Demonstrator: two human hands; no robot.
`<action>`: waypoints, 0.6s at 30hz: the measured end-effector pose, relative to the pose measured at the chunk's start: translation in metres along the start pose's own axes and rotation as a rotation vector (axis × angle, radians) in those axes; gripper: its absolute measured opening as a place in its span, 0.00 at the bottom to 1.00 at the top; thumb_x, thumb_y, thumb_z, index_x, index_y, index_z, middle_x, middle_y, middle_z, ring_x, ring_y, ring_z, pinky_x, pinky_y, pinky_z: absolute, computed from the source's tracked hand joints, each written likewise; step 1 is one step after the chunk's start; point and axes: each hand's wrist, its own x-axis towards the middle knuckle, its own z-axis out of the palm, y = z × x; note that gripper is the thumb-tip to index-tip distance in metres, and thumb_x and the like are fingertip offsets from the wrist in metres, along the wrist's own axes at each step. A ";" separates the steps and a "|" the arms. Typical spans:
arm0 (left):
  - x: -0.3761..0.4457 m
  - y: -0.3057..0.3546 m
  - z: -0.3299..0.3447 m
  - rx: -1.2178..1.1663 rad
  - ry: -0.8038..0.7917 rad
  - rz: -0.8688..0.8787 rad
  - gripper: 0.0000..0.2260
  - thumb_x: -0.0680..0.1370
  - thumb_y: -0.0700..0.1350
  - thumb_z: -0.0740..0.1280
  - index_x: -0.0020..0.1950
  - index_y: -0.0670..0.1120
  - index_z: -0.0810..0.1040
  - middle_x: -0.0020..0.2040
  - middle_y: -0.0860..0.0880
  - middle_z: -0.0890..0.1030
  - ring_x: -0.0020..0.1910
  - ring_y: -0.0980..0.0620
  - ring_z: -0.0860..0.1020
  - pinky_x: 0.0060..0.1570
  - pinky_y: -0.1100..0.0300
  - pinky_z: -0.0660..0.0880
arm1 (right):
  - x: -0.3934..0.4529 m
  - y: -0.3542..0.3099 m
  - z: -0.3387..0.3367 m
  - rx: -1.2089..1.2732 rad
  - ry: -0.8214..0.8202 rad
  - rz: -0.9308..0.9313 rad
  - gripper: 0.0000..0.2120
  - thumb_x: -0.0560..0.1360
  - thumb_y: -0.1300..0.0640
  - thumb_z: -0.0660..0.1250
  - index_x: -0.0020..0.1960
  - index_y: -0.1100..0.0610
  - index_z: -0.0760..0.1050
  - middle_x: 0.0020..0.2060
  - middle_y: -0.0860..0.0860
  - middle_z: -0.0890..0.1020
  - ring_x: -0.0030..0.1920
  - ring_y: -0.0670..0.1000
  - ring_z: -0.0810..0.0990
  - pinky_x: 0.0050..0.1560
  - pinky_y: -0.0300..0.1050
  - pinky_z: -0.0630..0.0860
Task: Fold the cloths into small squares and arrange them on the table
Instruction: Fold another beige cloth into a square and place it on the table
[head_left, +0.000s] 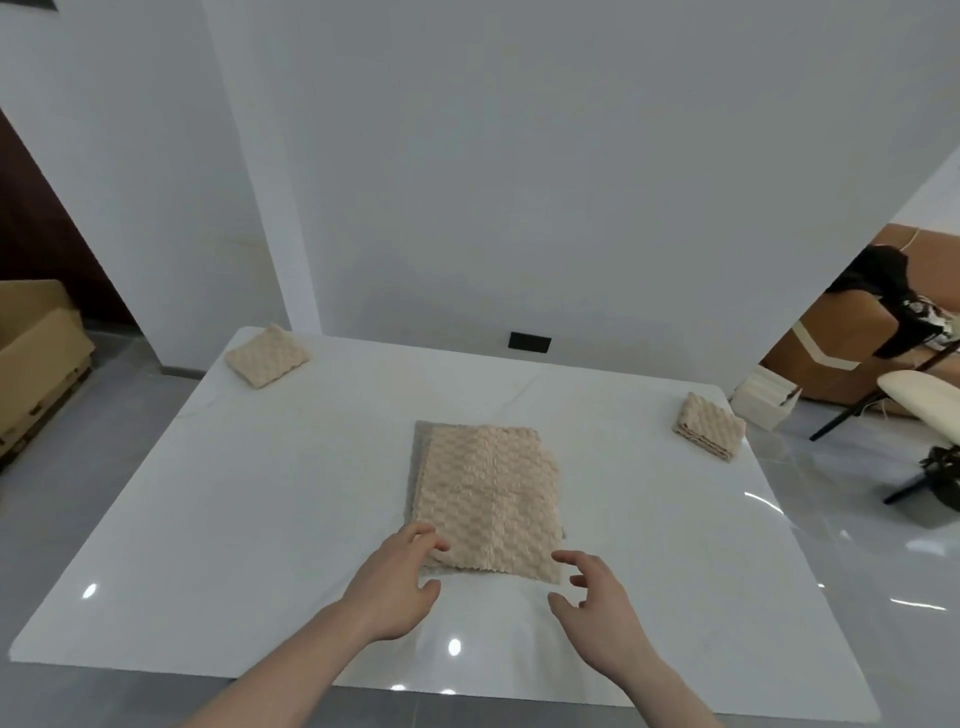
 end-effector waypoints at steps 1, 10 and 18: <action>0.005 -0.003 0.004 0.012 -0.010 0.005 0.20 0.79 0.50 0.64 0.72 0.56 0.71 0.71 0.63 0.64 0.68 0.59 0.69 0.65 0.64 0.68 | 0.008 0.002 0.001 -0.017 -0.001 -0.006 0.20 0.77 0.55 0.68 0.66 0.41 0.71 0.64 0.37 0.71 0.61 0.40 0.75 0.59 0.38 0.73; 0.074 -0.083 0.071 0.204 0.054 0.042 0.23 0.78 0.49 0.61 0.73 0.57 0.67 0.71 0.61 0.65 0.65 0.55 0.70 0.64 0.59 0.71 | 0.111 0.070 0.057 -0.133 -0.050 -0.087 0.21 0.74 0.54 0.71 0.65 0.41 0.73 0.62 0.36 0.72 0.65 0.43 0.73 0.63 0.37 0.69; 0.095 -0.145 0.143 0.127 0.433 0.175 0.17 0.77 0.56 0.68 0.65 0.63 0.72 0.63 0.68 0.67 0.63 0.61 0.68 0.64 0.69 0.65 | 0.136 0.149 0.140 -0.242 0.409 -0.332 0.21 0.68 0.53 0.78 0.58 0.43 0.79 0.58 0.34 0.76 0.58 0.46 0.73 0.61 0.41 0.68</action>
